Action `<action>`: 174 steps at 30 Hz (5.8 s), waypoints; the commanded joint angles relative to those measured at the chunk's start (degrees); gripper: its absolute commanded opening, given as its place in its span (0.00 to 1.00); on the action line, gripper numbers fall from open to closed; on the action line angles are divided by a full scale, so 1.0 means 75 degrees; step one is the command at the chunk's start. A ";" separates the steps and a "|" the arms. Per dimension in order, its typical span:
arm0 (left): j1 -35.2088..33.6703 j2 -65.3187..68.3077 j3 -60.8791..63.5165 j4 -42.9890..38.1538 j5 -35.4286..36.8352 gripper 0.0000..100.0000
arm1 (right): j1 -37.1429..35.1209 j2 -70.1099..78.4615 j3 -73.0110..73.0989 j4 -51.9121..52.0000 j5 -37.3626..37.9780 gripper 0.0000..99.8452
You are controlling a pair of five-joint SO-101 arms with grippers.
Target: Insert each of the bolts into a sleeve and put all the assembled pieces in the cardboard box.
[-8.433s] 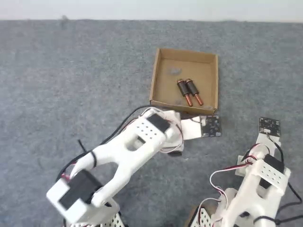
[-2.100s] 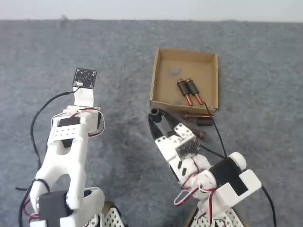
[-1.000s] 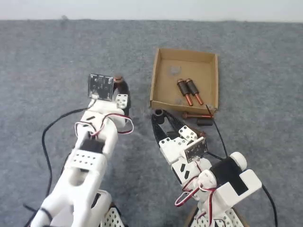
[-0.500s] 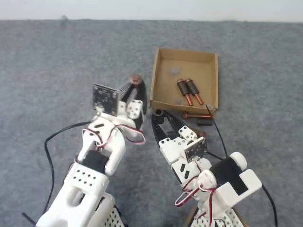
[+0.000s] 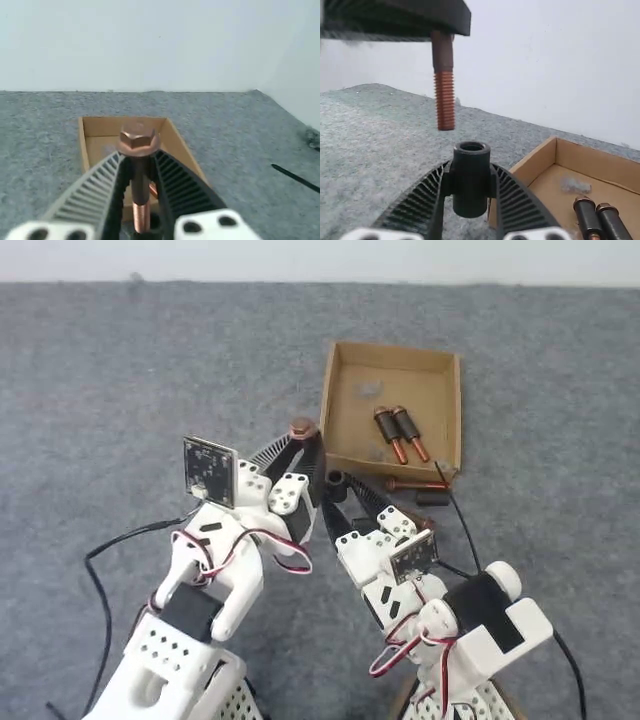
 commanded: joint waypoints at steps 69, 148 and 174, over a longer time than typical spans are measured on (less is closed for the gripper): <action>0.0399 0.1407 -0.0182 -0.0750 0.0094 0.01 | 0.0311 -0.0029 0.0164 -0.0252 -0.0035 0.01; 0.0703 -0.2286 0.1612 -0.0563 -0.0410 0.16 | 0.0428 -0.0018 0.0164 -0.0252 -0.0023 0.01; -0.3305 -0.4232 0.2819 0.1688 0.0117 0.01 | 0.0686 -0.0018 0.0164 -0.0193 -0.0012 0.01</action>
